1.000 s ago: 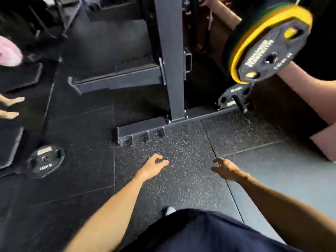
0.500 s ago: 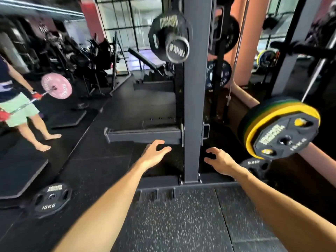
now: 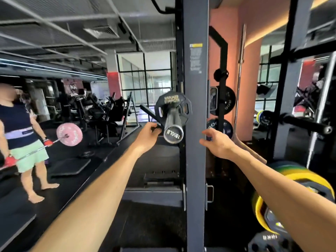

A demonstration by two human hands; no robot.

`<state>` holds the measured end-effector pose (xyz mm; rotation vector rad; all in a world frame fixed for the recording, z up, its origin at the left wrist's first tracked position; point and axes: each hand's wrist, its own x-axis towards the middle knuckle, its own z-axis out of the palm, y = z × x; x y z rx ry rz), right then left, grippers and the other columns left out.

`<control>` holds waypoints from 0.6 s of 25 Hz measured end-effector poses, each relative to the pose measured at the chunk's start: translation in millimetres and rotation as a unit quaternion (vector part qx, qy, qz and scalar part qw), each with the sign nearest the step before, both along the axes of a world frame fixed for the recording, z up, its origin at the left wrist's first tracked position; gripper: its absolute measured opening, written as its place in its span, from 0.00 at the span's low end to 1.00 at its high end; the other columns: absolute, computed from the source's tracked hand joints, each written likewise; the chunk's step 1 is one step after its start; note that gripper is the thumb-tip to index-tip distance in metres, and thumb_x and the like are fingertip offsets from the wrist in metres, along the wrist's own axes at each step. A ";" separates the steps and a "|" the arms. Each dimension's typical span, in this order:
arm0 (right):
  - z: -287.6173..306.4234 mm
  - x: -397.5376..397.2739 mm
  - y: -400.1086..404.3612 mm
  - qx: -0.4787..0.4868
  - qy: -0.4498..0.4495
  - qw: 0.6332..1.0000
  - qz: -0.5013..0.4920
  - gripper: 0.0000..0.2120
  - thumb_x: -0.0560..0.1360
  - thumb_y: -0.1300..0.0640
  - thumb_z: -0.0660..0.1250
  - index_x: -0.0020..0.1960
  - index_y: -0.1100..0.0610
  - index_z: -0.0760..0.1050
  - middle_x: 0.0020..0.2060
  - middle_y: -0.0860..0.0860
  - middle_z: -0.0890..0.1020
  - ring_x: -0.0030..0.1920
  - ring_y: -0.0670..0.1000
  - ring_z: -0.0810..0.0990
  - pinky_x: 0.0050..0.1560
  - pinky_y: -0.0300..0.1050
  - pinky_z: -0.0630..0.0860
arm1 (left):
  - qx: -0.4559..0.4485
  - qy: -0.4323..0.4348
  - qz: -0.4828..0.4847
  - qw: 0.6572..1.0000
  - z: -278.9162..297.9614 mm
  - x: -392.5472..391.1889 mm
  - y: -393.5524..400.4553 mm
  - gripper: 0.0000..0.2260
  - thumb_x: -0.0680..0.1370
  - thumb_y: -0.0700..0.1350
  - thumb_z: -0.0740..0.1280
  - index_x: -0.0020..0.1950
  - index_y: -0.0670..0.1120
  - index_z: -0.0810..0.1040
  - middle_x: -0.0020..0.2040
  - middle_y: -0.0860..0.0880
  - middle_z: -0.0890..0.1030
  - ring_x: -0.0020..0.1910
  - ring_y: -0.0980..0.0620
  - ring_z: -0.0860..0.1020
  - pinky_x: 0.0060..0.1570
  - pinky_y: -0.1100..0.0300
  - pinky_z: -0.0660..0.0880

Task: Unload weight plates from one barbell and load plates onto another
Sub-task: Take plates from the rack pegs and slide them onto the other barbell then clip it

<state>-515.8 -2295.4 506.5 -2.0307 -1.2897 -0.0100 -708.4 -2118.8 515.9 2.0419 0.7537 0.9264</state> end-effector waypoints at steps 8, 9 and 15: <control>72.0 25.8 39.4 0.030 -0.061 0.998 -0.010 0.19 0.79 0.52 0.60 0.66 0.62 0.70 0.62 0.59 0.78 0.60 0.60 0.77 0.62 0.52 0.73 | 0.056 0.035 0.061 0.996 37.9 42.7 42.1 0.14 0.81 0.52 0.59 0.65 0.49 0.72 0.52 0.49 0.77 0.54 0.46 0.77 0.56 0.53 0.72; 76.5 30.5 49.4 0.032 -0.063 0.997 -0.013 0.19 0.80 0.53 0.59 0.64 0.65 0.71 0.60 0.61 0.79 0.58 0.62 0.77 0.61 0.55 0.74 | 0.061 0.036 0.062 0.996 39.4 50.9 52.5 0.14 0.81 0.51 0.59 0.64 0.49 0.72 0.51 0.50 0.76 0.54 0.45 0.77 0.55 0.53 0.72; 85.3 55.6 119.3 0.009 -0.067 0.998 -0.006 0.16 0.80 0.54 0.58 0.66 0.58 0.70 0.59 0.58 0.79 0.56 0.59 0.78 0.58 0.52 0.76 | 0.078 0.044 0.049 0.995 44.1 95.0 113.8 0.13 0.82 0.50 0.57 0.62 0.48 0.74 0.51 0.50 0.75 0.51 0.48 0.74 0.49 0.57 0.69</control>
